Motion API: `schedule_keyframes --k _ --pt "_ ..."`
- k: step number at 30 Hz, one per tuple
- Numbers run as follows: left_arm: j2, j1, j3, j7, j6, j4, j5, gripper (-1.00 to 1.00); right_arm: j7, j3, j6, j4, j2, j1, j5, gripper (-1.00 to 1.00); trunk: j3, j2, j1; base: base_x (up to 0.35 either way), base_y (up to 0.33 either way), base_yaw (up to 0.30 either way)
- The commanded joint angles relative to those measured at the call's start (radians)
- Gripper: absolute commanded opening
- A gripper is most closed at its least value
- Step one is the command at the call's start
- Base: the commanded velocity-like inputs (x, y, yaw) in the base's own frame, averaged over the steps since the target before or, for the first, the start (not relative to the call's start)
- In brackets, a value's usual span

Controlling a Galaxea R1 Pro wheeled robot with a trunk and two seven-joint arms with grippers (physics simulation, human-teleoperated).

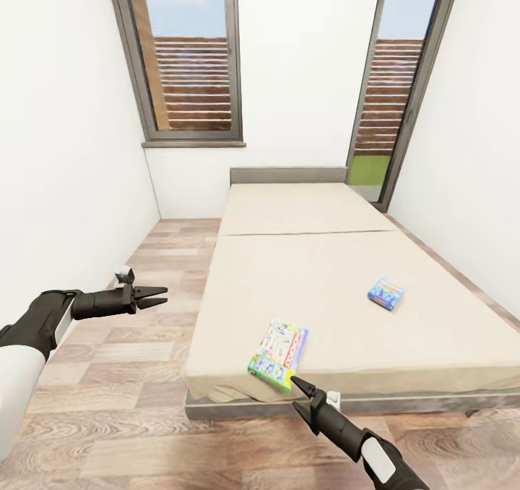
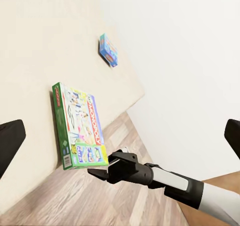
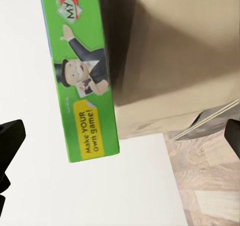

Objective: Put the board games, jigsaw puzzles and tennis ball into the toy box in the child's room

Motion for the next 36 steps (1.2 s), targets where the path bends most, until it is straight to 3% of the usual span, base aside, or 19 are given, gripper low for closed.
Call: schedule_keyframes --k 1,13,36 --pt "0.000 0.000 0.001 -0.005 0.010 0.000 -0.003 1.00 0.000 -0.003 0.007 0.000 0.000 0.000 -0.004 1.00 -0.001 0.000 0.000 0.041 0.006 0.000" --pt "0.000 0.000 0.001 -0.005 0.006 0.000 -0.003 1.00 0.000 -0.003 0.007 0.000 0.000 0.000 -0.004 1.00 -0.001 0.000 0.000 0.125 0.002 0.000" --pt "0.000 0.000 0.001 -0.005 0.010 0.000 -0.002 1.00 0.000 -0.003 0.008 0.000 0.002 0.000 -0.004 1.00 -0.001 0.000 0.000 -0.003 0.017 0.000"
